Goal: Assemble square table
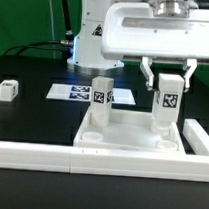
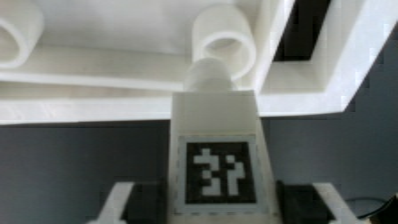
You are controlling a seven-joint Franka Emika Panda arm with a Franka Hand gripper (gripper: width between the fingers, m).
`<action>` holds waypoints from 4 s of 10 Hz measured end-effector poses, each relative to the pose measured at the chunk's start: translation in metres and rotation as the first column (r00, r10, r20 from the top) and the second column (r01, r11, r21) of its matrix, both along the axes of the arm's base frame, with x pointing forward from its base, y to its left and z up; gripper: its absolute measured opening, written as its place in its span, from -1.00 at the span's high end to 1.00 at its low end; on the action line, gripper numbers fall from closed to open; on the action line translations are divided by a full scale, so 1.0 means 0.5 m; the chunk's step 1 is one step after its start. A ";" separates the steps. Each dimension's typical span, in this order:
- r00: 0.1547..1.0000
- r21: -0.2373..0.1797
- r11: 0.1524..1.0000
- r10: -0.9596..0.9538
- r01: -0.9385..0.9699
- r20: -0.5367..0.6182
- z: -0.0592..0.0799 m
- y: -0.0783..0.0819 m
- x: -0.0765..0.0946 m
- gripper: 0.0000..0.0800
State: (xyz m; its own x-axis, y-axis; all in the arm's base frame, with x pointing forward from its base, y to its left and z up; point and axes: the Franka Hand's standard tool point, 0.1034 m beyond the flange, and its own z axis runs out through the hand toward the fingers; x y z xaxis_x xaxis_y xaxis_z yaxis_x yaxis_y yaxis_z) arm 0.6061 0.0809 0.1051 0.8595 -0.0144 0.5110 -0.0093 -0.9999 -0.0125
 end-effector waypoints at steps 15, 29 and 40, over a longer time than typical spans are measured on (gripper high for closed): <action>0.999 -0.027 0.999 0.037 -0.037 -0.001 -0.050 0.005 -0.003 0.27; 0.996 -0.059 0.995 0.084 -0.083 0.029 -0.051 0.002 0.002 -0.62; 0.889 -0.014 1.000 0.014 -0.023 -0.459 -0.053 -0.022 0.063 -0.62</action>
Offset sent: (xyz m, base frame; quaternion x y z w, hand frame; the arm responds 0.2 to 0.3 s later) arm -0.0053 0.0072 -0.0113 0.0074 0.0066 0.0111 0.9999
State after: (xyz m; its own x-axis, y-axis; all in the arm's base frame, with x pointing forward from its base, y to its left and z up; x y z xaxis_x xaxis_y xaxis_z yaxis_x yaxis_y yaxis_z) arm 0.6377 0.0698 0.0786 0.9981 0.0091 0.0601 0.0087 -0.9999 0.0069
